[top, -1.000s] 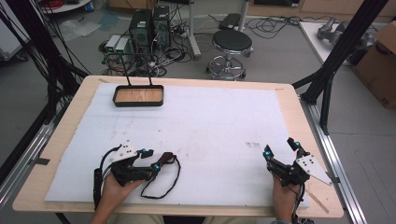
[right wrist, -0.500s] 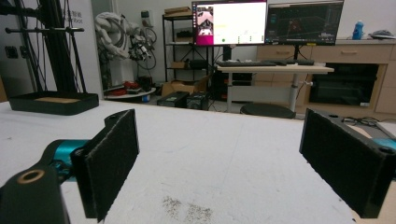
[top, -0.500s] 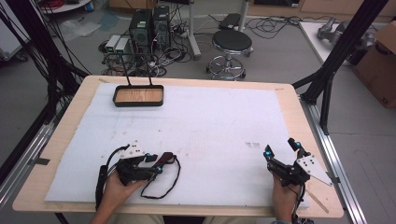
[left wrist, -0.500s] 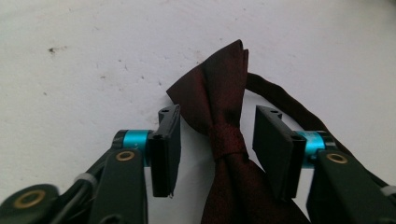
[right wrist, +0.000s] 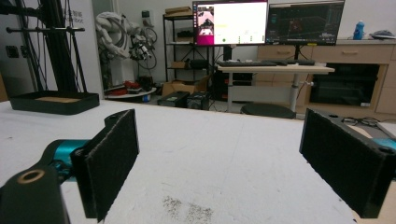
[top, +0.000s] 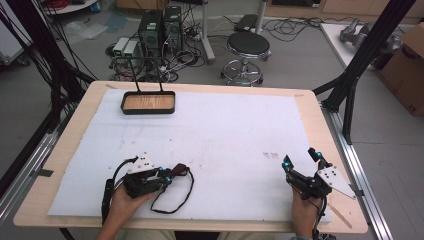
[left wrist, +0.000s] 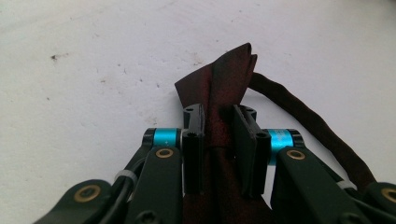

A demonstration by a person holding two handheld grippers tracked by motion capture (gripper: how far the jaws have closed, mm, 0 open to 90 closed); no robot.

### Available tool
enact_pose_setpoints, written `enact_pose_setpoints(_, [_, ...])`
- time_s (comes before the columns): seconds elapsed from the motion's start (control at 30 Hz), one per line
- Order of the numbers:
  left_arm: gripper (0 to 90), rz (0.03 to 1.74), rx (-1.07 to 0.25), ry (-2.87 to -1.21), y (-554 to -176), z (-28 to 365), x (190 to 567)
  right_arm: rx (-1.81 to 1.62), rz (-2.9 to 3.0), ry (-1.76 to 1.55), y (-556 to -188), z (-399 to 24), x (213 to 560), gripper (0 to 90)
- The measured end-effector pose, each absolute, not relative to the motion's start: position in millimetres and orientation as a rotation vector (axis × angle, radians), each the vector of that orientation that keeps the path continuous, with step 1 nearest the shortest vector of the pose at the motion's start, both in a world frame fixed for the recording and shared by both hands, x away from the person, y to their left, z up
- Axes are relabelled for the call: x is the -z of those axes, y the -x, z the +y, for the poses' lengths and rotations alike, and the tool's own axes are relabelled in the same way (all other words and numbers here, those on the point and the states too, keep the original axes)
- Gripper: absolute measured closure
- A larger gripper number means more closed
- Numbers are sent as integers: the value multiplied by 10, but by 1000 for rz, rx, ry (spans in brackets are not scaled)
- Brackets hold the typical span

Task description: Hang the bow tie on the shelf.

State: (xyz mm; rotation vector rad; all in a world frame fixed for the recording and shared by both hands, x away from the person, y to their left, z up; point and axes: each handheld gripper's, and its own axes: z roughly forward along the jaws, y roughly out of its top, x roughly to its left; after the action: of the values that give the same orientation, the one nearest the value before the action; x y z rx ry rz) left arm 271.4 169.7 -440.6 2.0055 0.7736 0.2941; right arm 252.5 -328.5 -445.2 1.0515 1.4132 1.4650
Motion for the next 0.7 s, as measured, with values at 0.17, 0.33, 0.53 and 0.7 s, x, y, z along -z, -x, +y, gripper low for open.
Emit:
enact_pose_setpoints(0.17, [741,769,-303,-1946,-2715,1754,4326,-1467,1413,-1054,-2524,-3282,4453,110])
enact_pose_setpoints(0.33, [742,773,-321,-1891,-2752,1844,4218,-1463,1416,-1049,-2527,-3281,4453,109])
enact_pose_setpoints(0.53, [742,792,-336,-1823,-2812,1994,4089,-1459,1419,-1055,-2526,-3278,4454,110])
enact_pose_setpoints(0.7, [742,809,-367,-1773,-2893,2127,3976,-1454,1421,-1052,-2526,-3277,4454,110])
